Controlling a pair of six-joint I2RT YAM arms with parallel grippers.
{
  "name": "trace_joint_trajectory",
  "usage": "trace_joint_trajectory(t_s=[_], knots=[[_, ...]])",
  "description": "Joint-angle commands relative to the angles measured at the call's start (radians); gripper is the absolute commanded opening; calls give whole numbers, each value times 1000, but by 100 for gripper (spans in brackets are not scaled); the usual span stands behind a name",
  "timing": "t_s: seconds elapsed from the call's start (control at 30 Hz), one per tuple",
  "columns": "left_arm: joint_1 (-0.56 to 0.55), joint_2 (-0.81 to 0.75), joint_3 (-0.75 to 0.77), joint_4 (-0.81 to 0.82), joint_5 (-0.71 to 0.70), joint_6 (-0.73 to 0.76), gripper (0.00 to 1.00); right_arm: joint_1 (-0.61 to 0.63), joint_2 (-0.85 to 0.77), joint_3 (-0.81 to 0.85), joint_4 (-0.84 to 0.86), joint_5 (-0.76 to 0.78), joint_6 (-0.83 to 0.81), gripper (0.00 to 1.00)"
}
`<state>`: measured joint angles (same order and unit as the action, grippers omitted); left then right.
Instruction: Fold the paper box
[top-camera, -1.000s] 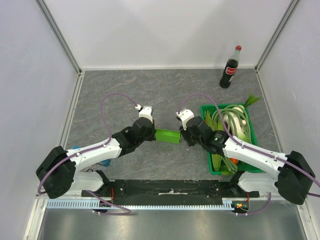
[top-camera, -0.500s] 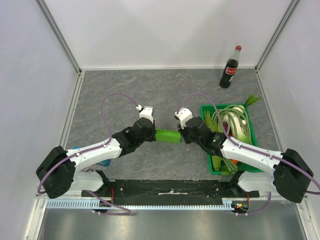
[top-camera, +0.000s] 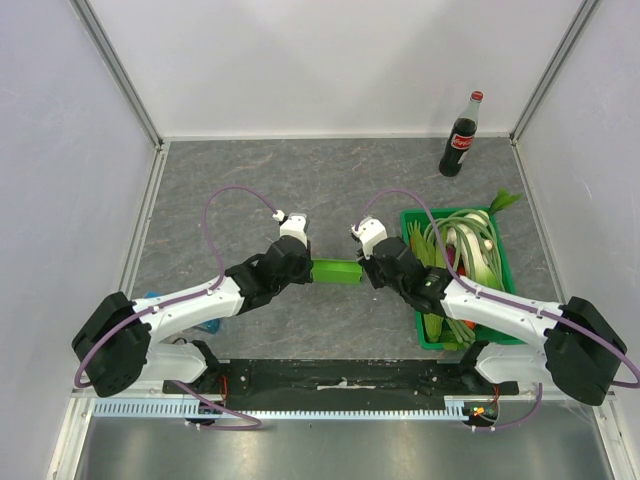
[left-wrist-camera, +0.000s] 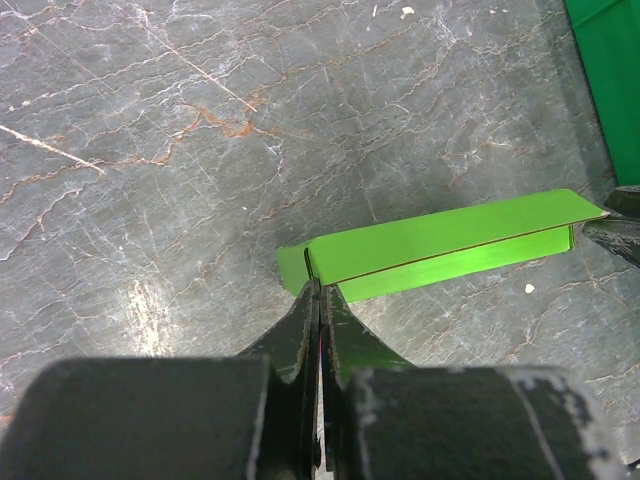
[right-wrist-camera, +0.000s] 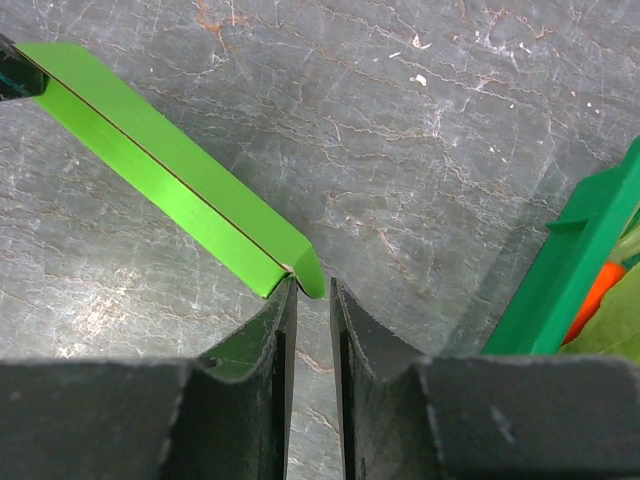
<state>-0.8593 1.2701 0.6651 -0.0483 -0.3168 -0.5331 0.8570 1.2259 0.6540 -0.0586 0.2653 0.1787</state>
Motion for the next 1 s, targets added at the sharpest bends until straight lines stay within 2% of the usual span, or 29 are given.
trace_joint_trajectory(t_s=[0.0,0.13,0.37,0.5,0.6,0.7,0.97], knots=[[-6,18,4,-85,-11,25,2,-3,-14,-14,80,8,-19,26],[-9,21,5,-85,-8,22,2,-3,-6,-7,91,-4,-30,23],[-17,46,17,-87,-16,19,2,-4,4,36,60,-61,17,0],[-20,55,16,-84,-21,5,2,-4,27,99,-32,-103,120,0],[-24,57,18,-82,-24,-1,2,-4,85,188,-185,-118,215,0],[-27,58,19,-81,-24,1,2,-4,130,246,-265,-155,302,0],[-38,58,18,-81,-27,1,2,-4,119,263,-291,-193,467,0]])
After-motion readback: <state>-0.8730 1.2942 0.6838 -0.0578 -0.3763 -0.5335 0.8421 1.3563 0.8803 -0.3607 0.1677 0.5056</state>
